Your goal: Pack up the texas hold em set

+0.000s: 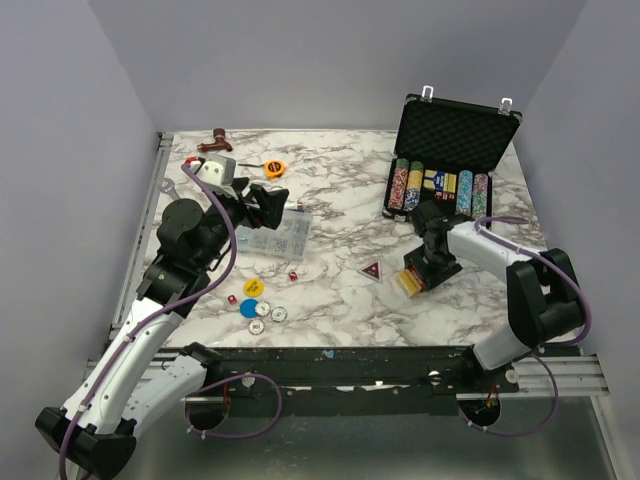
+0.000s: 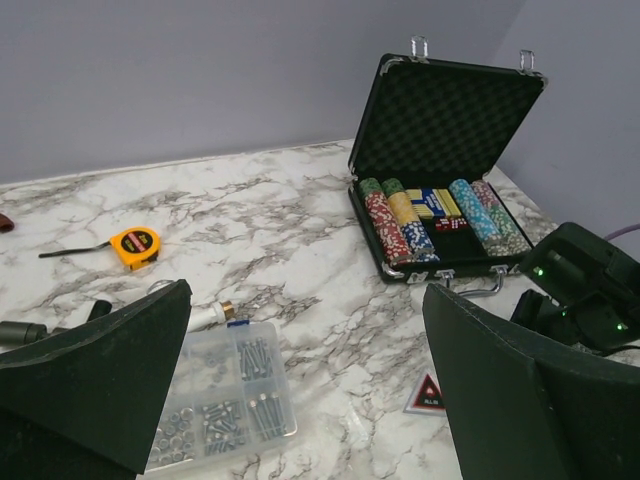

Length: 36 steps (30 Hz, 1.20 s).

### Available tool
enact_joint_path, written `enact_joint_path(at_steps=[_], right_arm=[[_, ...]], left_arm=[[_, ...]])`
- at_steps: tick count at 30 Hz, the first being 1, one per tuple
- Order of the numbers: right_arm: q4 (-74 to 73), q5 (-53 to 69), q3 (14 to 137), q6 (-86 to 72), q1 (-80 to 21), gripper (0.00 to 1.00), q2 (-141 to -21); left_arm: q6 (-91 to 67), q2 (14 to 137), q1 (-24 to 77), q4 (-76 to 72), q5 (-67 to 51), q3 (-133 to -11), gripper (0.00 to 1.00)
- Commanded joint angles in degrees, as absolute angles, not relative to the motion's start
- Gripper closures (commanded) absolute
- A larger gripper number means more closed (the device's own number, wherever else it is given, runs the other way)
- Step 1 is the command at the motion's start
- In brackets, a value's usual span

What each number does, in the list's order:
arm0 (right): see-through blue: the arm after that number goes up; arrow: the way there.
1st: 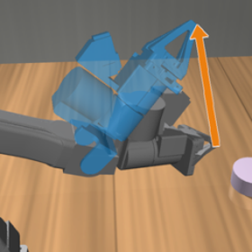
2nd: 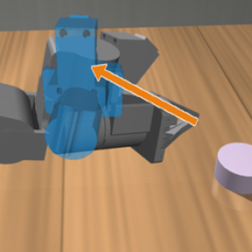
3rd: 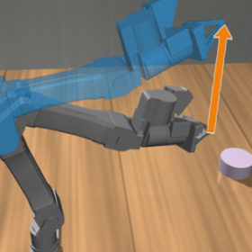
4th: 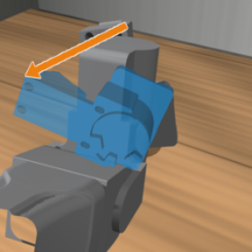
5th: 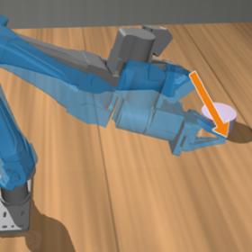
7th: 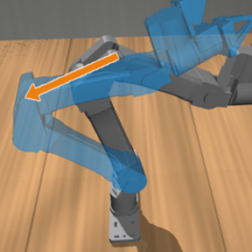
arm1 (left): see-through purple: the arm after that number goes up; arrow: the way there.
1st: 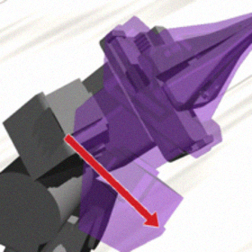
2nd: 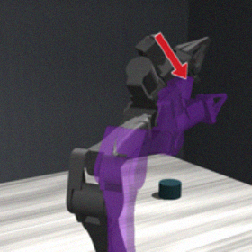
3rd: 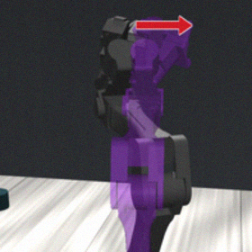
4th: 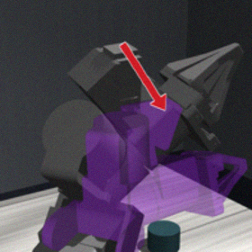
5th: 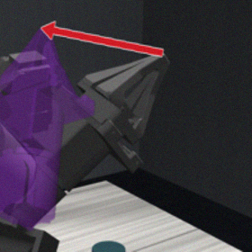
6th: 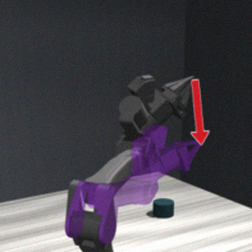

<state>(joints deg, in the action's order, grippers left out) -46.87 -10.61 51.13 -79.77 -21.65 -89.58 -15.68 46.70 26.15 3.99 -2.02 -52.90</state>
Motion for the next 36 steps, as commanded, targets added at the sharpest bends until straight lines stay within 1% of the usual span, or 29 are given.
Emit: enact_joint_path(at_steps=[1,6,10,13,14,19,22,30,33,36], right_arm=[[-47.39,-13.38,57.06,-83.56,-17.39,0.53,-86.96],[-43.84,-10.41,61.9,-86.01,-11.98,0.54,-86.37],[-38.53,-7.57,65.09,-89.22,-6.1,0.55,-88.98],[-35.59,-6.11,67.82,-92.44,-2.26,0.61,-93.14],[-34.68,-5.44,68.86,-93.43,-1.56,0.61,-94.55],[-33.88,-2.69,76.0,-94.75,-0.88,0.61,-102.66],[-35.97,-2.77,80.42,-94.4,-0.88,0.61,-106.61],[-39.42,-8.24,84.88,-95.06,-0.88,0.59,-109.36],[-41.75,-9.4,85.73,-94.51,-0.92,0.56,-109.93],[-41.91,-8.92,85.05,-94.64,-0.79,0.5,-110.43]], left_arm=[[-15.64,46.06,26.67,3.87,-0.52,-52.74,0.01],[-15.72,46.26,27.43,3.43,-0.51,-52.31,0.01],[-16.17,46.66,27.94,3.17,-0.44,-52.16,0.01],[-16.44,46.69,28.17,2.99,-0.45,-51.95,0.01],[-16.44,46.67,28.27,2.99,-0.47,-51.94,0.01],[-16.66,47.11,28.74,2.85,-0.51,-51.69,0.01],[-16.53,46.99,28.83,2.82,-0.48,-51.76,0.01],[-15.66,47.29,29.42,2.9,1.4,-51.79,0.01],[-15.25,47.23,29.84,3.07,1.8,-51.83,0.01],[-15.03,47.11,30.12,3.25,2.09,-51.98,0.01]])
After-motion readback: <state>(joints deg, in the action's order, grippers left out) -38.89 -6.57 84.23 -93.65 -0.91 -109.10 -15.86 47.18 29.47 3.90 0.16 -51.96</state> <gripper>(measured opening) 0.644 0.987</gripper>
